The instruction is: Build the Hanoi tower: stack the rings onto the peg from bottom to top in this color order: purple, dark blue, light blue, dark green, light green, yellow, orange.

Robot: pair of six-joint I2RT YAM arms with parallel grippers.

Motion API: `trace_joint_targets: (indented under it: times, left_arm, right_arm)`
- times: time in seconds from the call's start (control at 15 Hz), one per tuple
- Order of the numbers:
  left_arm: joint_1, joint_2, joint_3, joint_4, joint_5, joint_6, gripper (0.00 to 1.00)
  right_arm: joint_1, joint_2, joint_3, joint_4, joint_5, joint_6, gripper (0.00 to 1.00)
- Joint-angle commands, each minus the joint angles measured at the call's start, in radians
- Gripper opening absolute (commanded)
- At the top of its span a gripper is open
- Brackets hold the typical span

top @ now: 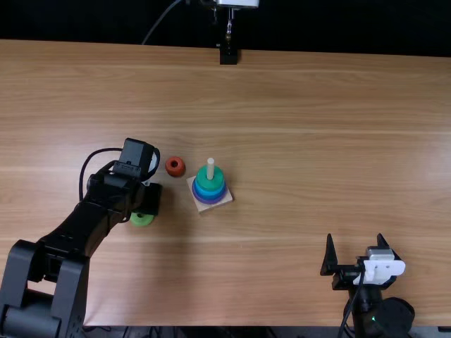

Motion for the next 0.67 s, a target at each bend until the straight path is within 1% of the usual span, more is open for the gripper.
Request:
trace_joint_targets:
  times: [0.0,0.07,0.13,0.2,0.33,0.6]
  left_arm:
    - [0.0,0.009,-0.035,-0.003,0.018,0.005,0.0]
    - [0.002,0.009,-0.035,-0.011,0.018,0.007,0.3]
    - [0.003,0.009,-0.035,-0.023,0.016,0.007,0.72]
    - [0.003,0.009,-0.031,-0.079,0.016,0.007,1.0]
    - [0.003,0.009,-0.017,-0.22,0.016,0.008,1.0]
    - [0.0,0.009,-0.018,-0.244,0.016,0.01,1.0]
  right_arm:
    - [-0.012,-0.013,-0.058,-0.079,-0.01,0.0,1.0]
    - [-0.013,-0.013,-0.057,-0.079,-0.01,0.0,1.0]
    - [-0.012,-0.013,-0.057,-0.079,-0.01,0.0,1.0]
    - [-0.012,-0.013,-0.058,-0.079,-0.01,0.0,1.0]
    - [-0.012,-0.013,-0.057,-0.079,-0.01,0.0,1.0]
    - [-0.013,-0.013,-0.057,-0.079,-0.01,0.0,1.0]
